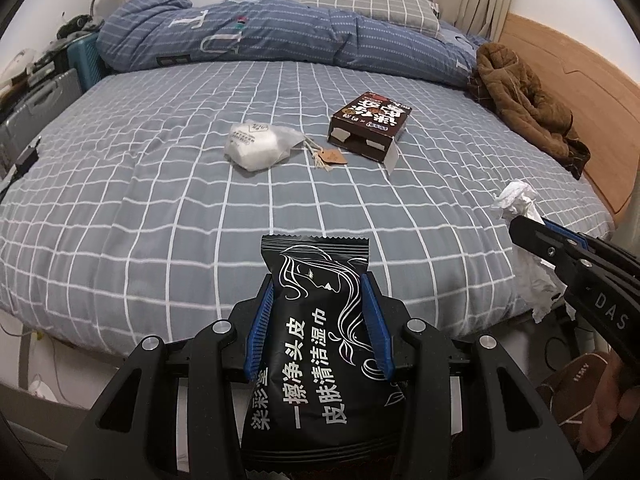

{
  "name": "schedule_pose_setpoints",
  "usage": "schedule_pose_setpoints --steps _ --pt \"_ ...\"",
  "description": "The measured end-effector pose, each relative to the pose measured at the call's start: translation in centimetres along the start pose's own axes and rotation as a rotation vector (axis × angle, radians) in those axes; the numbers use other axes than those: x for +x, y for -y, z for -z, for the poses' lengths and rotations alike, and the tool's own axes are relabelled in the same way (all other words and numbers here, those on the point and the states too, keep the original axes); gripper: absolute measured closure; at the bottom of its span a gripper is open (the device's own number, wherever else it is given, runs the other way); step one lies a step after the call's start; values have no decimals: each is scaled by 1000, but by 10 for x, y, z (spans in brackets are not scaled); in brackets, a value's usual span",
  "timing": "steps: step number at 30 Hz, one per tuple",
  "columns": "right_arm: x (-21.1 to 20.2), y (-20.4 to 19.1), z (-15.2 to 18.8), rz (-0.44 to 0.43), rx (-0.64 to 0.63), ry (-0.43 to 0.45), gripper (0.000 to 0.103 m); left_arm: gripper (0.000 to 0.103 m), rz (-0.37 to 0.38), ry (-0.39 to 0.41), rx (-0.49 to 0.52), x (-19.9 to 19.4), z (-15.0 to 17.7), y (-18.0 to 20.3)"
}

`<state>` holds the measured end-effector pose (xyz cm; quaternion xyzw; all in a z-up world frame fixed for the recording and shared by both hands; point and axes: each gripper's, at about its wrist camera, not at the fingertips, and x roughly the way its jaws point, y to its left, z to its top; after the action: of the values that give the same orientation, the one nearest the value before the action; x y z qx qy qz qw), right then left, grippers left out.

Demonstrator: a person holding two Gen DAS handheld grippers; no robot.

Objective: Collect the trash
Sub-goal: 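Carry the black packet and white tissue with both tools over the bin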

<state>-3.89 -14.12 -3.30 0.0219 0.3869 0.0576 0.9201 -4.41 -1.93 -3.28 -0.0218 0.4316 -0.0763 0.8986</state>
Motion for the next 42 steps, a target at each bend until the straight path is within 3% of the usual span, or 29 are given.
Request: schedule_pose_setpoints --steps 12,25,33,42 --pt "-22 -8 33 -16 -4 -22 88 61 11 -12 -8 -25 32 7" --pt "-27 -7 74 -3 13 -100 88 61 13 -79 -38 -39 77 9" --pt "-18 -8 105 13 12 -169 88 61 5 -121 -46 -32 99 4" --pt "16 0 135 4 25 -262 88 61 21 -192 -40 6 121 0"
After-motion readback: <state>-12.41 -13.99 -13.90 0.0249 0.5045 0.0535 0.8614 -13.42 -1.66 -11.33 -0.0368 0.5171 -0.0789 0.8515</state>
